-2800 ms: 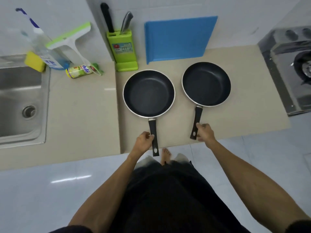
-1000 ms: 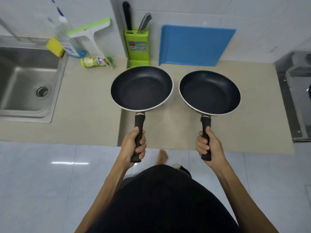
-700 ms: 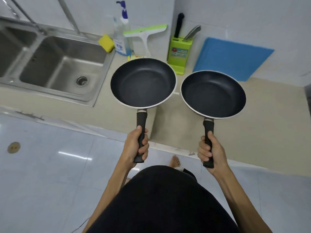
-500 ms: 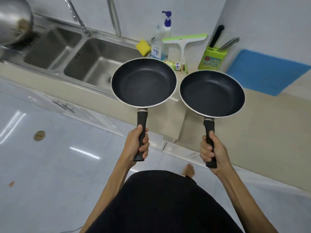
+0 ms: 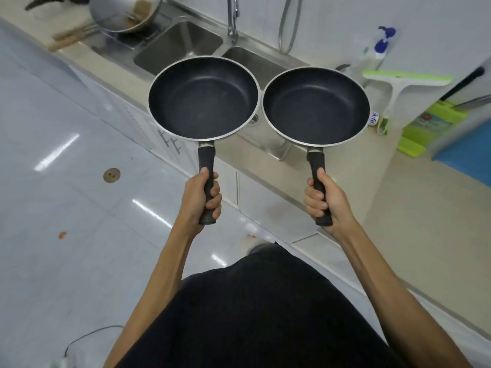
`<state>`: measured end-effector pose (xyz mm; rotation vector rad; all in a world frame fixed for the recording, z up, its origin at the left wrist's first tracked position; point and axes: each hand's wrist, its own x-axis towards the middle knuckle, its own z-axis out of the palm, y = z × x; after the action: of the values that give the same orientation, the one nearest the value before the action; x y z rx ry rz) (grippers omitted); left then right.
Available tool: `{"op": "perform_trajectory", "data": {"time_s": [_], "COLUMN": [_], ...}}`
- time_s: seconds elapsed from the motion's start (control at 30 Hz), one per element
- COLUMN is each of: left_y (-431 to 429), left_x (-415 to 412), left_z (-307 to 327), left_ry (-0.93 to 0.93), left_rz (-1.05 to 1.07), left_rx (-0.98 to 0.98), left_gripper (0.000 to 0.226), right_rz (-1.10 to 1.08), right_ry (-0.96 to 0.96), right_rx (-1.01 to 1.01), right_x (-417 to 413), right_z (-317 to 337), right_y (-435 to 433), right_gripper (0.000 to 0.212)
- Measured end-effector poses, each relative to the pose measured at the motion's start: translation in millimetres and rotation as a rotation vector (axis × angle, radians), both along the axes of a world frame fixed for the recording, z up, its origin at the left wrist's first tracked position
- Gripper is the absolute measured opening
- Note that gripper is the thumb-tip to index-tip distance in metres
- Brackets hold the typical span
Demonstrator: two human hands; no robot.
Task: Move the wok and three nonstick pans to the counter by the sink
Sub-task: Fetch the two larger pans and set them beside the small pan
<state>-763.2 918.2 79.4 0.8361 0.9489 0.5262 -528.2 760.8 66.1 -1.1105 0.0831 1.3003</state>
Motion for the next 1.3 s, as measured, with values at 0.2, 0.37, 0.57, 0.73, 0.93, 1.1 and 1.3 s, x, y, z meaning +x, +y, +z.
{"op": "perform_trajectory", "data": {"time_s": [0.2, 0.37, 0.57, 0.73, 0.93, 1.1, 1.3], "left_y": [92, 180, 282, 349, 438, 531, 653], "left_x": [-38, -66, -101, -131, -182, -251, -356], "left_z": [-5, -11, -11, -12, -18, -15, -2], "left_ry": [0.014, 0.029, 0.070, 0.037, 0.023, 0.006, 0.011], "left_rz": [0.125, 0.233, 0.374, 0.476, 0.551, 0.576, 0.557], "left_rx": [0.014, 0.009, -0.011, -0.032, -0.016, -0.009, -0.019], "left_gripper": [0.031, 0.031, 0.031, 0.031, 0.031, 0.031, 0.031], "right_rz": [0.141, 0.265, 0.386, 0.486, 0.579, 0.596, 0.549], "right_ry": [-0.016, 0.013, 0.015, 0.011, 0.010, 0.006, 0.028], "right_rx": [0.002, -0.010, -0.051, -0.059, -0.046, -0.046, -0.029], "right_x": [-18, -27, -38, -60, -103, -166, -265], "right_z": [-4, -6, -6, -6, -5, 3, 13], "right_y": [117, 230, 360, 456, 568, 666, 786], "right_gripper": [0.038, 0.039, 0.040, 0.039, 0.040, 0.041, 0.040]}}
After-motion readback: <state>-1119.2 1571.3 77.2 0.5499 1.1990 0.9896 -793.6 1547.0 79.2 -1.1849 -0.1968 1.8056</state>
